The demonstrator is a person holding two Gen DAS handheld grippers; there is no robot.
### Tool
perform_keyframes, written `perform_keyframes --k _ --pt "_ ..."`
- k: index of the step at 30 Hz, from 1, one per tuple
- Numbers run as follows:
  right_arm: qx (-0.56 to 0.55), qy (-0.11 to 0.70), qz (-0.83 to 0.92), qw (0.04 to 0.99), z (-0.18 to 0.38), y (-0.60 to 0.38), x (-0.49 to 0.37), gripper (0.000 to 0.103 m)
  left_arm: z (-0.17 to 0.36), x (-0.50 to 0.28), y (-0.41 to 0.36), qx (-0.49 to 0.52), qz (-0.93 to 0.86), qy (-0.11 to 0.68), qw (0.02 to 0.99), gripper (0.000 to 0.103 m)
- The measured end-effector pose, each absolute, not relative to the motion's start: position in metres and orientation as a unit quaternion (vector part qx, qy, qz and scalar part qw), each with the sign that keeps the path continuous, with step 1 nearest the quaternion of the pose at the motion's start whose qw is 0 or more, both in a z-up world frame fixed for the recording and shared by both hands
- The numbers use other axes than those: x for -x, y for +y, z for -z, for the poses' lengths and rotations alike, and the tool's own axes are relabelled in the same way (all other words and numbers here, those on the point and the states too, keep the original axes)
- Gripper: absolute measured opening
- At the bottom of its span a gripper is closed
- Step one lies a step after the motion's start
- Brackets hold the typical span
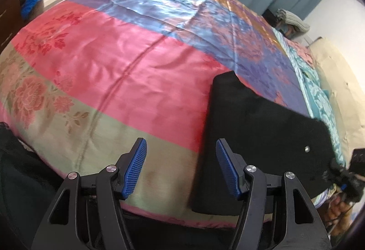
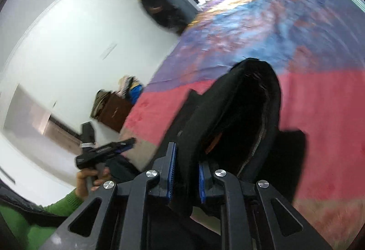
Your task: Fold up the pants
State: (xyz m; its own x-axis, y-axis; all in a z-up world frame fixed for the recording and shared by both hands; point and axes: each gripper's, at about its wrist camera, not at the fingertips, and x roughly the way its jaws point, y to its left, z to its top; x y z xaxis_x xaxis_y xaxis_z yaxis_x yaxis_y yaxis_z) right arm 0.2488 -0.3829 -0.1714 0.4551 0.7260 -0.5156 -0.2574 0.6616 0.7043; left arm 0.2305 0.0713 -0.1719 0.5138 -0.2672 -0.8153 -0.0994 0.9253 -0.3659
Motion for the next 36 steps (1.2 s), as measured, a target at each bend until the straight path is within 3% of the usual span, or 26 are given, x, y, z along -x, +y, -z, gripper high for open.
perform_keyframes --k 8,12,15,20,24,25,28,36 --pt "-0.371 0.471 -0.180 0.780 0.284 -0.439 -0.217 0.017 0.170 -0.231 0.019 0.110 0.090 0.495 0.857 0.067" --pt "-0.299 0.489 -0.152 0.805 0.254 -0.431 -0.222 0.034 0.170 -0.228 -0.008 0.068 0.113 0.492 0.860 0.067" --pt "-0.195 0.472 -0.115 0.852 0.216 -0.425 -0.223 0.035 0.172 -0.223 -0.021 0.043 0.124 0.489 0.862 0.067" --pt "-0.127 0.403 -0.169 0.890 0.157 -0.398 -0.259 0.034 0.183 -0.220 -0.045 0.011 0.140 0.496 0.857 0.067" --pt "-0.122 0.430 -0.173 0.878 0.185 -0.383 -0.304 0.034 0.191 -0.215 -0.058 -0.018 0.150 0.508 0.848 0.067" --pt "-0.111 0.454 -0.148 0.872 0.202 -0.383 -0.316 0.027 0.191 -0.213 -0.060 -0.026 0.151 0.508 0.847 0.067" --pt "-0.146 0.481 -0.122 0.856 0.237 -0.402 -0.321 0.027 0.191 -0.203 -0.061 -0.036 0.157 0.506 0.848 0.071" --pt "-0.076 0.444 -0.119 0.885 0.181 -0.377 -0.257 0.027 0.189 -0.201 -0.067 -0.034 0.153 0.508 0.847 0.072"
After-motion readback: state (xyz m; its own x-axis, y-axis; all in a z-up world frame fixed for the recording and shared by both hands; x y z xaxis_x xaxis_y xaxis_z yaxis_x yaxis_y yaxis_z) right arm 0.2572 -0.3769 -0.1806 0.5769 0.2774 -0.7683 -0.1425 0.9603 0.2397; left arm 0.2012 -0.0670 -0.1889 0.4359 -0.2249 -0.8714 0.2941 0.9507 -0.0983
